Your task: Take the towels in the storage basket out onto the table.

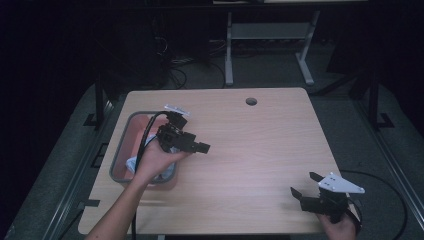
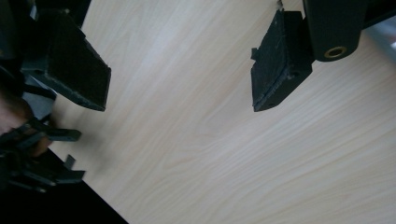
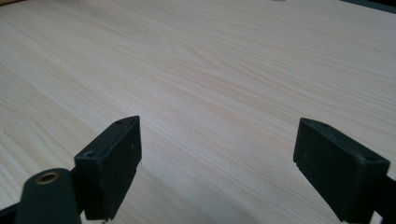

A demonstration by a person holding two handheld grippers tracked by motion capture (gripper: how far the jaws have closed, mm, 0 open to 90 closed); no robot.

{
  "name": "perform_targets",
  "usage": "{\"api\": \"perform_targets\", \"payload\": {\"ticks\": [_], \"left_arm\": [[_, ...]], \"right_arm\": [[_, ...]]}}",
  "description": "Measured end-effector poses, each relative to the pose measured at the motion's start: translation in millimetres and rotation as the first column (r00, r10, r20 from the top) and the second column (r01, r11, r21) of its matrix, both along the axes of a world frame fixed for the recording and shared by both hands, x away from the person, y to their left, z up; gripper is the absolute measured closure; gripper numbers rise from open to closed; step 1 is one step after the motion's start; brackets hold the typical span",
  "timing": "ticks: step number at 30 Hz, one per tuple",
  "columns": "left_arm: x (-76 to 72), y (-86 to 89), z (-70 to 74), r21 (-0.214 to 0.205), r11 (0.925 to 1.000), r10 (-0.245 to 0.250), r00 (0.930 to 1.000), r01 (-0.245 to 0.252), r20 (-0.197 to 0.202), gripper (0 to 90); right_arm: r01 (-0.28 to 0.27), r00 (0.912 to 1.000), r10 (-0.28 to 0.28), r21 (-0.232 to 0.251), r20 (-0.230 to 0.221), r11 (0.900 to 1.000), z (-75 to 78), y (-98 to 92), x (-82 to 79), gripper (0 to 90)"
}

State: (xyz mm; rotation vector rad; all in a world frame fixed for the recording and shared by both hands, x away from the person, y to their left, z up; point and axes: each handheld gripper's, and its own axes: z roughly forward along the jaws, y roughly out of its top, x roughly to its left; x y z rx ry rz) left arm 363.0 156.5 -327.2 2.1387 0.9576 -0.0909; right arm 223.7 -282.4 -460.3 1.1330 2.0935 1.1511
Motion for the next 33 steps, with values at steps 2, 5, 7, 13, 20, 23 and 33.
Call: {"api": "perform_targets", "payload": {"ticks": [2,5,7,13,20,23,33], "left_arm": [[0.3,4.9,0.7,-0.005,0.9998,0.018,0.9998,-0.018,-0.001,19.3],[2.2,20.8,2.0,0.012,0.9978,0.065,0.9979,-0.065,0.006,19.2],[3.5,36.9,0.6,0.041,0.9930,0.111,0.9939,-0.111,0.002,19.4],[5.5,64.7,-5.8,0.075,0.9779,0.196,0.9807,-0.195,0.000,21.6],[7.5,86.6,-14.5,0.100,0.9532,0.288,0.9577,-0.285,-0.008,24.4],[8.8,94.1,-20.4,0.127,0.9394,0.324,0.9459,-0.318,-0.023,26.0],[14.0,96.8,-40.1,0.299,0.8618,0.432,0.9017,-0.410,-0.009,27.0]], "right_arm": [[-0.001,1.0000,0.001,0.000,0.004,1.0000,-0.3,-0.3,-0.3,14.8],[-0.006,1.0000,0.006,-0.007,0.002,1.0000,-0.9,-0.2,-0.8,14.8],[-0.002,1.0000,0.002,-0.001,0.000,1.0000,-0.5,0.1,-1.9,14.9],[0.004,1.0000,-0.003,-0.001,0.004,1.0000,-0.4,-0.1,-2.1,14.9],[-0.008,1.0000,0.008,-0.011,-0.001,0.9999,-1.8,2.5,-0.4,14.9],[-0.003,1.0000,0.003,-0.007,-0.002,1.0000,-1.3,2.0,-1.7,15.0],[-0.010,0.9999,0.010,-0.005,0.001,0.9999,-0.6,1.2,-2.2,15.9]]}}
